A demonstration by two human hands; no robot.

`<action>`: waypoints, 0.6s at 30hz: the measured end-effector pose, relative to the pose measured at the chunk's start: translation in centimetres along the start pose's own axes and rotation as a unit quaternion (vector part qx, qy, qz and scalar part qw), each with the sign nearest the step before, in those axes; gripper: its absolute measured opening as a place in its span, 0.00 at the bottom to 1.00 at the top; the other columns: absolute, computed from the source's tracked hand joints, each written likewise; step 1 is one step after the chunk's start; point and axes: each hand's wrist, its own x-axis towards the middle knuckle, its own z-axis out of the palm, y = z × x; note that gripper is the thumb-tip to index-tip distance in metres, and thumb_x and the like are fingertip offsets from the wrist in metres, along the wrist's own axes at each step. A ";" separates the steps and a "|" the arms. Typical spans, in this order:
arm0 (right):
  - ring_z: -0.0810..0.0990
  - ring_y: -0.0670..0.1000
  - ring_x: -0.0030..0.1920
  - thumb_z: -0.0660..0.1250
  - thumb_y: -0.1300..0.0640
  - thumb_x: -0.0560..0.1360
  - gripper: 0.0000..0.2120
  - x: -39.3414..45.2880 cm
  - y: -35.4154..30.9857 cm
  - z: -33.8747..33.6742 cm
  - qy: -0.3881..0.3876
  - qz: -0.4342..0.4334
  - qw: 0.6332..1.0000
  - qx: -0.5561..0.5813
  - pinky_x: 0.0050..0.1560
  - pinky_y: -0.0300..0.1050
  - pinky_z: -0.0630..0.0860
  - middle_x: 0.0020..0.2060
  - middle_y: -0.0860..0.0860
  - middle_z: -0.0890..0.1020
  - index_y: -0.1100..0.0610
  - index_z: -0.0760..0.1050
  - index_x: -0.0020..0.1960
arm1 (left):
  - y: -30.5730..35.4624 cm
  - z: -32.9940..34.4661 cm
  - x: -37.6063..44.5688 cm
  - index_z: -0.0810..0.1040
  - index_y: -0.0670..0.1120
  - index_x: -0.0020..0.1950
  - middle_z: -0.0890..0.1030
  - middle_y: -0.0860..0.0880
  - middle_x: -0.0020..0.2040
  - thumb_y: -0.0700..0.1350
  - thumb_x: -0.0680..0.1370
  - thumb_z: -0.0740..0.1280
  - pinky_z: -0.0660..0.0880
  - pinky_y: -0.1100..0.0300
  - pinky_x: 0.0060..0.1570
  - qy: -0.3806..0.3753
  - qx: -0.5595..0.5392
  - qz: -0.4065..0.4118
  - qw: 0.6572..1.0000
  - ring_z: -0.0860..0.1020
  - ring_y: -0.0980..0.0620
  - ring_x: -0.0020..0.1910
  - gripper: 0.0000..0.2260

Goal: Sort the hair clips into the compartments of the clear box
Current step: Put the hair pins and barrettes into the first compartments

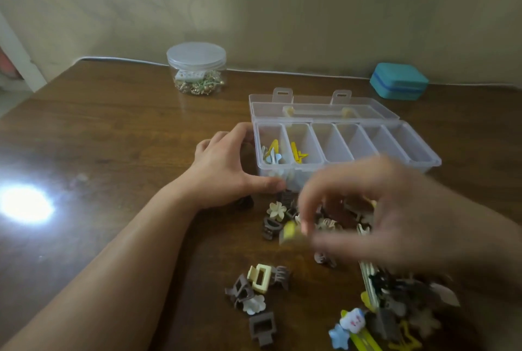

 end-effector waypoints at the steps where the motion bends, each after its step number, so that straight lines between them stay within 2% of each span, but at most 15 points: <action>1: 0.77 0.44 0.33 0.75 0.55 0.69 0.07 0.3 0.5 -0.1 0.075 0.029 0.996 0.031 0.31 0.31 0.71 0.37 0.38 0.80 0.47 0.79 0.44 | -0.1 0.0 0.0 0.64 0.62 0.67 0.70 0.67 0.57 0.73 0.56 0.69 0.55 0.56 0.66 -0.002 0.000 0.000 1.000 0.64 0.62 0.61 0.41; 3: 0.73 0.42 0.29 0.76 0.58 0.69 0.07 1.3 2.3 -0.1 0.268 0.075 0.958 0.076 0.29 0.31 0.69 0.36 0.41 0.81 0.51 0.79 0.42 | -0.1 0.0 0.0 0.64 0.62 0.67 0.69 0.68 0.56 0.72 0.57 0.70 0.54 0.57 0.66 -0.005 -0.004 -0.005 1.000 0.64 0.62 0.61 0.41; 4: 0.72 0.42 0.28 0.76 0.58 0.69 0.07 2.0 2.8 -0.2 0.330 0.091 0.937 0.065 0.29 0.33 0.69 0.36 0.43 0.82 0.52 0.79 0.41 | -0.1 0.0 0.0 0.64 0.63 0.66 0.69 0.69 0.55 0.73 0.56 0.69 0.54 0.57 0.65 -0.005 -0.005 -0.005 1.000 0.64 0.62 0.61 0.41; 5: 0.72 0.42 0.28 0.76 0.57 0.69 0.06 2.6 3.4 -0.1 0.360 0.106 0.926 0.048 0.30 0.35 0.70 0.37 0.44 0.83 0.51 0.79 0.41 | -0.1 0.0 0.0 0.64 0.64 0.66 0.69 0.69 0.55 0.73 0.56 0.68 0.54 0.58 0.65 -0.004 -0.004 -0.004 1.000 0.64 0.62 0.61 0.40; 7: 0.74 0.42 0.28 0.75 0.54 0.70 0.04 3.0 4.4 0.2 0.374 0.136 0.917 0.029 0.29 0.42 0.73 0.39 0.46 0.84 0.50 0.80 0.42 | 0.1 -0.1 -0.1 0.63 0.64 0.65 0.68 0.71 0.55 0.73 0.56 0.69 0.53 0.58 0.64 -0.007 -0.002 -0.002 1.000 0.64 0.62 0.61 0.40; 9: 0.76 0.51 0.27 0.74 0.53 0.72 0.03 2.4 4.5 0.3 0.382 0.147 0.912 0.035 0.29 0.50 0.76 0.39 0.45 0.84 0.50 0.81 0.42 | 0.4 -0.2 -0.2 0.64 0.63 0.66 0.64 0.73 0.53 0.70 0.59 0.74 0.53 0.59 0.64 -0.010 -0.004 -0.007 1.000 0.62 0.63 0.60 0.39; 11: 0.77 0.56 0.28 0.73 0.54 0.73 0.03 1.8 3.9 0.0 0.428 0.125 0.895 0.027 0.29 0.51 0.76 0.36 0.43 0.83 0.50 0.81 0.41 | 0.7 -0.3 -0.4 0.64 0.61 0.67 0.63 0.72 0.51 0.64 0.64 0.76 0.53 0.59 0.63 -0.006 -0.006 -0.014 1.000 0.61 0.63 0.58 0.36; 13: 0.76 0.53 0.27 0.72 0.55 0.73 0.04 1.2 2.7 -0.7 0.451 0.089 0.888 0.023 0.29 0.49 0.75 0.33 0.42 0.82 0.49 0.80 0.41 | 0.9 -0.3 -0.5 0.65 0.60 0.68 0.65 0.71 0.51 0.62 0.64 0.76 0.54 0.58 0.63 -0.010 -0.011 -0.021 1.000 0.61 0.63 0.57 0.35; 16: 0.75 0.50 0.28 0.72 0.55 0.74 0.02 0.1 0.5 -1.7 0.368 0.036 0.928 0.034 0.29 0.47 0.74 0.35 0.46 0.83 0.52 0.80 0.44 | 1.1 -0.4 -0.7 0.65 0.60 0.68 0.67 0.70 0.51 0.63 0.64 0.76 0.54 0.57 0.63 -0.005 -0.006 -0.018 1.000 0.63 0.61 0.58 0.36; 18: 0.76 0.49 0.30 0.73 0.53 0.73 0.04 -0.6 -1.0 -2.3 0.301 0.021 0.953 -0.009 0.28 0.36 0.71 0.37 0.46 0.83 0.52 0.81 0.45 | 1.3 -0.3 -0.8 0.64 0.59 0.69 0.64 0.71 0.49 0.62 0.65 0.76 0.54 0.58 0.62 0.002 -0.004 -0.020 1.000 0.61 0.61 0.57 0.36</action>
